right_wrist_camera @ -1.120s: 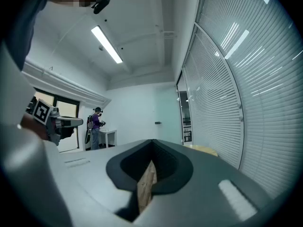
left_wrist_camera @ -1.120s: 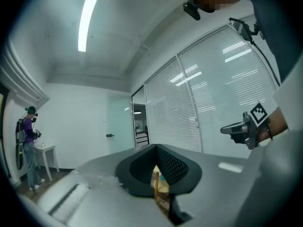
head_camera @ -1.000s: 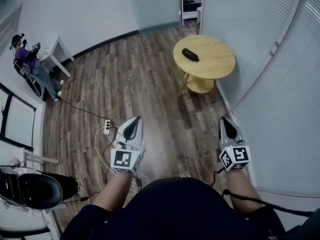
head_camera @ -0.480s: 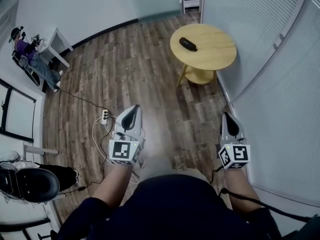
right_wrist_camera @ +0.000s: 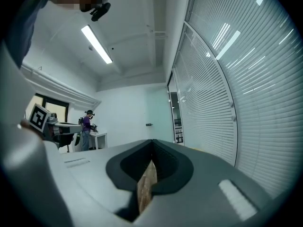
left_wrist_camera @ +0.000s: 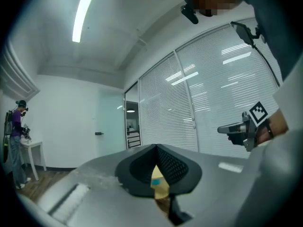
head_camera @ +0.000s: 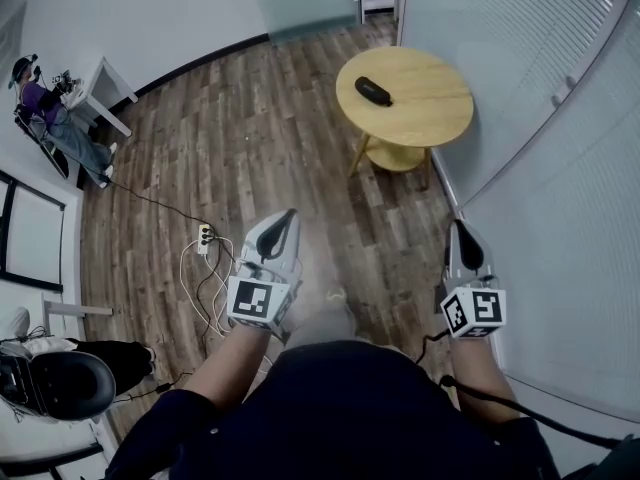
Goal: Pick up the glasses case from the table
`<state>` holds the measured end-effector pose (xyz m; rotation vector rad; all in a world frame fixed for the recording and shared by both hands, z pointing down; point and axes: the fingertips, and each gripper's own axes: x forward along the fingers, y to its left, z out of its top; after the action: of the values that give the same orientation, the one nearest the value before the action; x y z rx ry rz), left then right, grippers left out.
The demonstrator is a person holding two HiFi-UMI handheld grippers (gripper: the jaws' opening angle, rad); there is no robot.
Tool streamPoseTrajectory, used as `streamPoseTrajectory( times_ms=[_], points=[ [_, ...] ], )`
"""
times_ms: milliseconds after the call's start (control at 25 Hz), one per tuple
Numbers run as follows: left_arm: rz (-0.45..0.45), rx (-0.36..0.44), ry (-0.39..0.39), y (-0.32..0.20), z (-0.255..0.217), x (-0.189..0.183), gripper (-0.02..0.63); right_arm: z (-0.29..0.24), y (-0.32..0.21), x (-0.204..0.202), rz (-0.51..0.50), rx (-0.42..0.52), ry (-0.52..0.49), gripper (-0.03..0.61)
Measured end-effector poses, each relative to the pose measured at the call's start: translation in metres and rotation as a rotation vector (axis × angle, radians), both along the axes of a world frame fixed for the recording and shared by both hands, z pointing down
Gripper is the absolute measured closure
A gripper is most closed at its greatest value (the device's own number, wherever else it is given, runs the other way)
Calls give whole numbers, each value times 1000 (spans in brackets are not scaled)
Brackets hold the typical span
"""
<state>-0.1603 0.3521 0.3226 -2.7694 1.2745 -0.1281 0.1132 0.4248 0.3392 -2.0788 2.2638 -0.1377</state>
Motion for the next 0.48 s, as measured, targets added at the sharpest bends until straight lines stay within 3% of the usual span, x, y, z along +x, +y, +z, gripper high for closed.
streamPoseTrajectory(
  times_ms=[480],
  points=[
    [29,-19,41,-150,-21,-15,611,-15,-110,13,126,-8,28,571]
  ],
)
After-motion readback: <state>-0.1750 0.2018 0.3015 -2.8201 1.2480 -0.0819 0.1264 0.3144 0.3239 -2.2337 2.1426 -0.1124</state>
